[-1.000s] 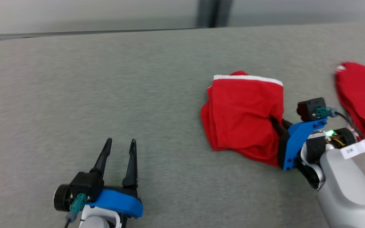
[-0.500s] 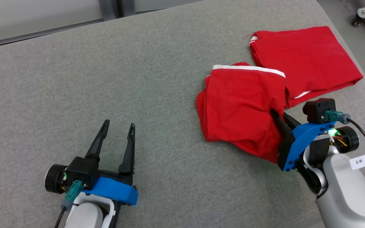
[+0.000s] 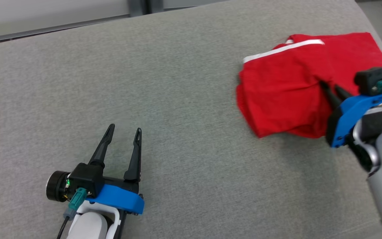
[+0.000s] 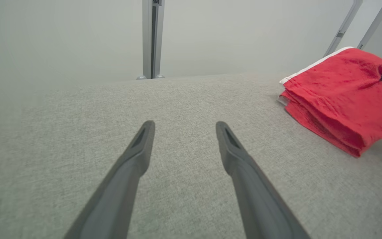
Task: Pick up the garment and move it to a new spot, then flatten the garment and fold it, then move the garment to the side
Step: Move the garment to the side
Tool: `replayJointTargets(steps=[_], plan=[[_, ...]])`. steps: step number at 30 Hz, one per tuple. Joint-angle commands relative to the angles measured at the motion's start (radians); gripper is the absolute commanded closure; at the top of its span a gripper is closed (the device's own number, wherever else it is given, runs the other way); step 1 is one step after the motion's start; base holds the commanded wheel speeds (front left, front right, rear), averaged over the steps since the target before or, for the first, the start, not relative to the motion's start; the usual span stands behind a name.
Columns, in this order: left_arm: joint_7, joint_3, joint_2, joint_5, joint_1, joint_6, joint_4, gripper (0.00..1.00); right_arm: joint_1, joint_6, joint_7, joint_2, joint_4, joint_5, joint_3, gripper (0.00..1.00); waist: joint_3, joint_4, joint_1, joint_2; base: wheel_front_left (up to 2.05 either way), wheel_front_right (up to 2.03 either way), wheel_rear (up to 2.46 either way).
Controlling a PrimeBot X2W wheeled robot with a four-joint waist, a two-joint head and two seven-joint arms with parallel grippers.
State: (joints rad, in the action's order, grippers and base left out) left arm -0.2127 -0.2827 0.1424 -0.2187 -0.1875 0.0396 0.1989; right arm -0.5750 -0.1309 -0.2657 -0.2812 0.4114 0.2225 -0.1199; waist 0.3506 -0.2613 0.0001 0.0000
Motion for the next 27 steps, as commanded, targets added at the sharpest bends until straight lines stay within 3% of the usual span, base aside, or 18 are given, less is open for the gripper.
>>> replayJointTargets(steps=[1,11,22,23,24,25,27], plan=[[-0.001,-0.002,0.001,0.001,-0.004,-0.005,0.0,0.0,-0.021,0.0,-0.012,-0.026,0.009,0.003,0.009,1.0,0.011,0.023,-0.0001,0.0,0.0,0.0,0.0],[-0.006,-0.006,0.01,0.0,0.002,-0.016,-0.008,0.0,-0.065,0.0,-0.097,-0.259,0.073,0.012,0.098,1.0,0.035,0.136,-0.0001,0.0,0.0,0.0,0.0],[0.006,-0.024,0.022,0.001,0.009,-0.022,-0.03,0.0,-0.124,0.001,-0.065,-0.337,0.139,-0.089,0.181,1.0,0.059,0.178,-0.0001,0.0,0.0,0.0,0.0],[0.007,-0.026,0.023,0.002,0.008,-0.022,-0.032,0.0,-0.129,0.0,-0.054,-0.334,0.146,-0.108,0.19,0.92,0.061,0.179,-0.0001,0.0,0.0,0.0,0.0],[0.008,-0.027,0.023,0.002,0.008,-0.023,-0.032,0.0,-0.133,0.0,-0.043,-0.328,0.154,-0.127,0.199,0.6,0.062,0.179,-0.0001,0.0,0.0,0.0,0.0],[0.007,-0.029,0.024,0.002,0.008,-0.024,-0.031,0.0,-0.139,0.0,-0.03,-0.319,0.161,-0.147,0.208,0.0,0.063,0.179,-0.0001,0.0,0.0,0.0,0.0],[0.009,-0.032,0.023,0.002,0.009,-0.027,-0.03,0.0,-0.142,0.0,-0.01,-0.298,0.18,-0.171,0.226,0.0,0.063,0.177,-0.0001,0.0,0.0,0.0,0.0]])
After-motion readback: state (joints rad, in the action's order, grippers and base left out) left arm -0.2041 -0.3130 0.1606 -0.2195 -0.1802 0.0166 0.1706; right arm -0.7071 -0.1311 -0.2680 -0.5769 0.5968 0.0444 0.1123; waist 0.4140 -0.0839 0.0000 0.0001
